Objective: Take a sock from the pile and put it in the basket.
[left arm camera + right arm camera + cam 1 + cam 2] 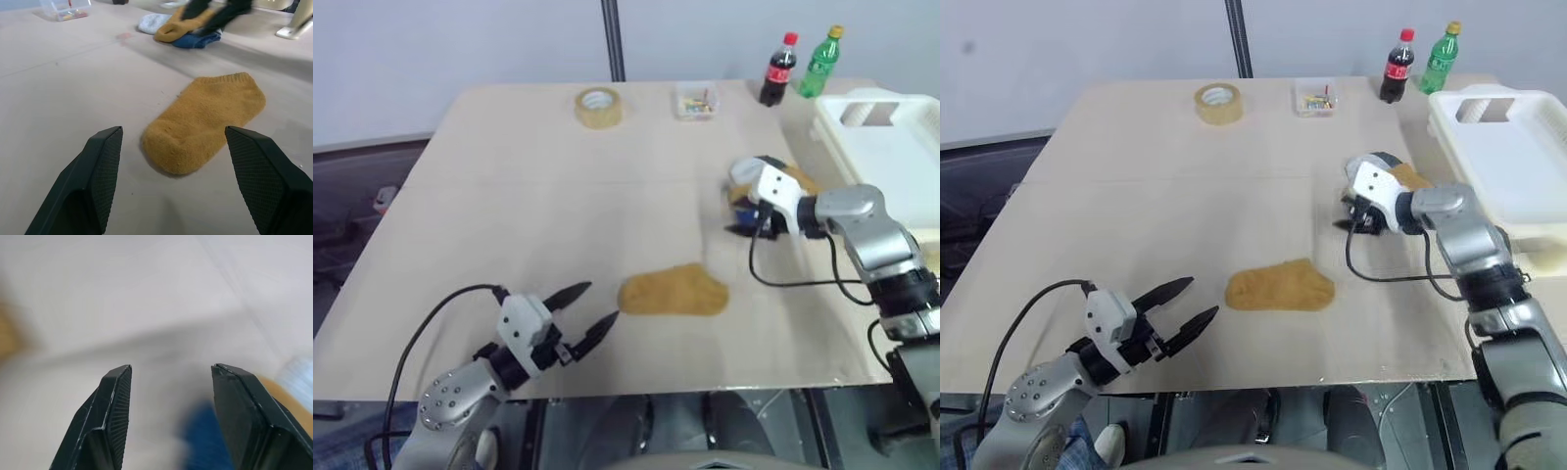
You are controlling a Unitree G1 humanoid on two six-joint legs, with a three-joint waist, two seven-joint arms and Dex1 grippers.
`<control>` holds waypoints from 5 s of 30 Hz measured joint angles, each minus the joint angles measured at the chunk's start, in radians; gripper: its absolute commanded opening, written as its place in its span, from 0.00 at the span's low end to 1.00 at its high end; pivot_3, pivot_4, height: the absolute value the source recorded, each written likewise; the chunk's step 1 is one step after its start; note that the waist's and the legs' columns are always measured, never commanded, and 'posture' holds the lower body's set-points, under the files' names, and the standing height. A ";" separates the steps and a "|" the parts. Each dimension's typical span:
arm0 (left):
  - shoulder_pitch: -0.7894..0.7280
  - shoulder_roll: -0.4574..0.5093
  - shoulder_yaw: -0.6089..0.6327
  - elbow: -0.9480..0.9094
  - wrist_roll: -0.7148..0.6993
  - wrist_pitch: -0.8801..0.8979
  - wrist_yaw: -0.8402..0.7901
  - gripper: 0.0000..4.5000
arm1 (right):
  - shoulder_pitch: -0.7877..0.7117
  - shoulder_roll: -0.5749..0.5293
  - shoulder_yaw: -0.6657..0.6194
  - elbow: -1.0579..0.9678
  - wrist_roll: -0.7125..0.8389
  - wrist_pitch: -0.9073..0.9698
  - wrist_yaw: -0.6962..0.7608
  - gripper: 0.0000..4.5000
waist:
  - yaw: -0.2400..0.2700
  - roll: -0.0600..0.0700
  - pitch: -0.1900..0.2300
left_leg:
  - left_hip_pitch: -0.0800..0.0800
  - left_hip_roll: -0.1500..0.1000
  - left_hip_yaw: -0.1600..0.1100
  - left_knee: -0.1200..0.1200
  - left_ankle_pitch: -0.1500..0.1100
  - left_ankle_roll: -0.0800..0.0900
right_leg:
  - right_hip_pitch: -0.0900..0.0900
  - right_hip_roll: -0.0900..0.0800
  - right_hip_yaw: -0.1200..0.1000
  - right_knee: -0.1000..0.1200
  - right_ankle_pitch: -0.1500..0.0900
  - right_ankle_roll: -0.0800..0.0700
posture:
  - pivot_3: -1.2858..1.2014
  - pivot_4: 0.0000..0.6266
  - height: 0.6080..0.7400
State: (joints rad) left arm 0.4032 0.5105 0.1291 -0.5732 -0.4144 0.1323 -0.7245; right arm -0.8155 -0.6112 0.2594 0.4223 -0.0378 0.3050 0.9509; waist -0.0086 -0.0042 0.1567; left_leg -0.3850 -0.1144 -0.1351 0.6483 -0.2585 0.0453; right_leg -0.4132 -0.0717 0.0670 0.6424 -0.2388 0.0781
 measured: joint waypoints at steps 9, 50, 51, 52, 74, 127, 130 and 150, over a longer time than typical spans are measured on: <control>0.004 0.000 0.002 0.001 0.000 -0.004 0.009 0.80 | -0.113 0.076 -0.004 0.269 -0.075 -0.051 -0.161 0.59 | -0.005 0.001 0.000 | -0.002 0.000 0.000 0.000 0.000 0.000 | -0.003 0.001 0.001 0.000 0.000 0.000 | 0.52 0.24 0.99; -0.011 -0.003 -0.014 0.016 0.011 -0.012 0.011 0.80 | 0.064 0.528 0.111 -0.296 0.017 0.418 -0.277 0.75 | -0.008 0.002 0.001 | -0.001 -0.001 0.000 0.000 0.000 -0.001 | -0.005 0.001 0.001 0.004 0.000 0.000 | 0.52 0.24 0.99; -0.013 -0.004 -0.014 0.016 0.011 -0.013 0.011 0.80 | 0.064 0.517 0.101 -0.308 0.028 0.425 -0.270 0.75 | -0.008 0.002 0.001 | -0.001 -0.001 0.000 0.000 0.000 -0.001 | -0.005 0.001 0.001 0.004 0.000 0.000 | 0.52 0.24 0.99; -0.017 -0.006 -0.014 0.016 0.011 -0.013 0.011 0.80 | 0.065 0.500 0.093 -0.323 0.038 0.430 -0.260 0.75 | -0.008 0.002 0.001 | -0.001 -0.001 0.000 0.000 0.000 -0.001 | -0.005 0.001 0.001 0.004 0.000 0.000 | 0.52 0.24 0.99; -0.240 -0.108 0.021 0.252 -0.008 -0.047 0.070 0.80 | 0.105 0.111 -0.085 -0.274 0.204 0.503 -0.157 0.75 | -0.006 0.001 0.000 | -0.002 -0.001 0.000 0.000 0.000 0.000 | -0.004 0.000 0.002 0.003 0.000 0.000 | 0.52 0.24 0.99; -0.631 -0.111 -0.091 0.749 0.160 -0.081 -0.012 0.68 | 0.105 0.322 -0.159 -0.252 0.377 0.693 -0.296 0.00 | -0.004 0.002 -0.001 | -0.001 -0.003 0.000 0.004 0.001 -0.001 | -0.006 -0.001 0.001 0.010 0.000 0.000 | 0.52 0.24 0.99; -0.634 -0.111 -0.091 0.753 0.161 -0.081 -0.016 0.44 | 0.115 0.322 -0.158 -0.252 0.373 0.692 -0.303 0.00 | -0.005 0.002 -0.001 | -0.001 -0.003 0.000 0.004 0.001 -0.001 | -0.006 -0.001 0.001 0.011 0.000 0.000 | 0.52 0.24 0.99; -0.466 -0.127 -0.096 0.341 0.029 0.106 0.029 0.00 | 0.213 0.157 -0.234 -0.638 0.525 0.872 -0.260 0.00 | -0.006 0.001 -0.001 | -0.016 -0.003 0.000 0.006 0.001 -0.001 | -0.019 -0.002 0.000 0.012 0.000 0.000 | 0.52 0.24 0.99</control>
State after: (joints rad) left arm -0.0632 0.3838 0.0334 -0.2323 -0.3854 0.2382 -0.6950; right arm -0.6025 -0.4546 0.0249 -0.2153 0.4874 1.1770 0.6905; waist -0.0141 -0.0030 0.1553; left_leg -0.4008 -0.1175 -0.1351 0.6542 -0.2575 0.0444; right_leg -0.4321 -0.0735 0.0674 0.6547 -0.2386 0.0781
